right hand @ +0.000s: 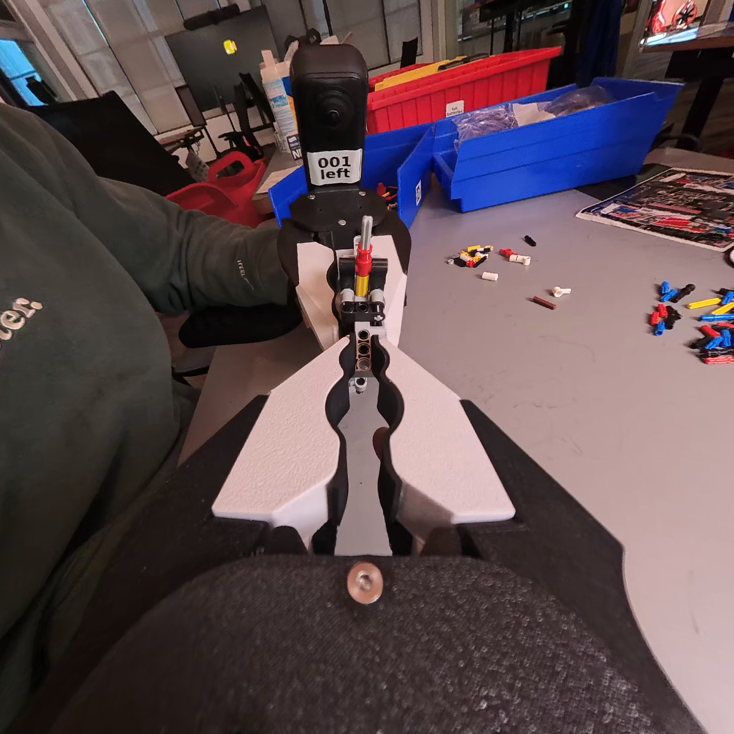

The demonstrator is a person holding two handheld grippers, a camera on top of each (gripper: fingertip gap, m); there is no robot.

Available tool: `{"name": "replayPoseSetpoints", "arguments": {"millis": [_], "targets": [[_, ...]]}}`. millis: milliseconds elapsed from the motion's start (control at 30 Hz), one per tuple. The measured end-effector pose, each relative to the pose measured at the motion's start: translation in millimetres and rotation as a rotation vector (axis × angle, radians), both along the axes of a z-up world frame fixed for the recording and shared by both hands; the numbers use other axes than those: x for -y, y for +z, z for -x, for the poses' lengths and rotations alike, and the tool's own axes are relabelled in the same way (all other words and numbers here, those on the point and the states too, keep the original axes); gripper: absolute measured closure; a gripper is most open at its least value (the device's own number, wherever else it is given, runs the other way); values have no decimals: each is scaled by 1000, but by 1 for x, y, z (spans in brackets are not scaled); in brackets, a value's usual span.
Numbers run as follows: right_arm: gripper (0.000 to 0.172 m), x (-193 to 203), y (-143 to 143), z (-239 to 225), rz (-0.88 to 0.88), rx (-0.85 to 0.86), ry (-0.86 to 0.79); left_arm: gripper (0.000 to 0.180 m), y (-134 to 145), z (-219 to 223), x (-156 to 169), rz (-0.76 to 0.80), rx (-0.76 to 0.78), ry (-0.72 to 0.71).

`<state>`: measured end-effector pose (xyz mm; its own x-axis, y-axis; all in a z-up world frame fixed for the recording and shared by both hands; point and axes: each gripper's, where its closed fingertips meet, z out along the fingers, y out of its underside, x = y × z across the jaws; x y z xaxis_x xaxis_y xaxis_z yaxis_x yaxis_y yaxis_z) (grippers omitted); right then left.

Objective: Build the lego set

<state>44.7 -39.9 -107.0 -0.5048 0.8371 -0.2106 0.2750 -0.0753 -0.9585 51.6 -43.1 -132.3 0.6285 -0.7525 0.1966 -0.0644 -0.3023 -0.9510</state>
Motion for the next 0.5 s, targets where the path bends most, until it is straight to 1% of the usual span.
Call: {"name": "replayPoseSetpoints", "arguments": {"millis": [300,333,433,500], "targets": [[166,6,4,-6,-7,-47,46,158,3,-5,8,-32,-46,-50],[166,5,4,-6,-12,-51,45,157,2,-5,9,-36,-57,-55],[166,2,5,-6,-7,-52,42,145,0,-8,11,-39,-77,-70],[166,2,3,-6,-8,-49,42,142,-2,-7,11,-42,-97,-67]]}}
